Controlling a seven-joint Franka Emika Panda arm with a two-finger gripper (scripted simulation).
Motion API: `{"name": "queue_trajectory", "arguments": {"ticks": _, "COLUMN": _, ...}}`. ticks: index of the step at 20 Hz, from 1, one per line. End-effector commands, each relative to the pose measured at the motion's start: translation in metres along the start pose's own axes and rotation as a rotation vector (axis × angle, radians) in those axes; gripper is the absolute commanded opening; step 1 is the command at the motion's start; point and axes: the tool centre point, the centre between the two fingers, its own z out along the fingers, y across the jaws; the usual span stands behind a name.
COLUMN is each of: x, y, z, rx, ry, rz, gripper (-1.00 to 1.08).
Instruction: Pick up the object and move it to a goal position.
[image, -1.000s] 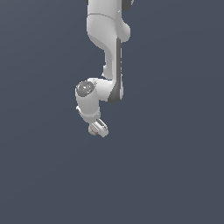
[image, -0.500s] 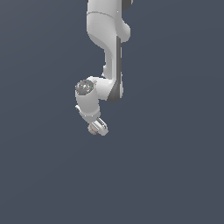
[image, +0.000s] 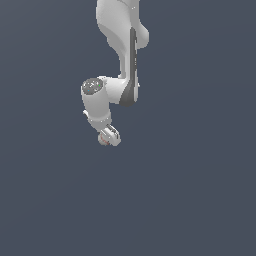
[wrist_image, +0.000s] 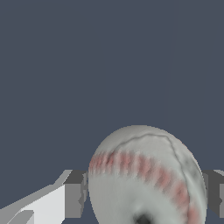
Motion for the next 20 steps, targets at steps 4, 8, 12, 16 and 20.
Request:
{"name": "queue_trajectory", "arguments": {"ticks": 4, "x": -0.009, "y": 0.025, "z": -0.032, "rx": 0.002, "ry": 0.001, "rz": 0.001, "gripper": -1.00}}
{"name": "queue_trajectory", "arguments": {"ticks": 8, "x": -0.015, "y": 0.041, "z": -0.052, "rx": 0.002, "ry": 0.001, "rz": 0.001, "gripper": -1.00}}
{"name": "queue_trajectory", "arguments": {"ticks": 12, "x": -0.018, "y": 0.052, "z": -0.066, "rx": 0.001, "ry": 0.002, "rz": 0.001, "gripper": -1.00}}
{"name": "queue_trajectory", "arguments": {"ticks": 16, "x": -0.020, "y": 0.058, "z": -0.074, "rx": 0.001, "ry": 0.002, "rz": 0.001, "gripper": -1.00}}
{"name": "queue_trajectory", "arguments": {"ticks": 20, "x": -0.020, "y": 0.060, "z": -0.078, "rx": 0.000, "ry": 0.003, "rz": 0.001, "gripper": -1.00}}
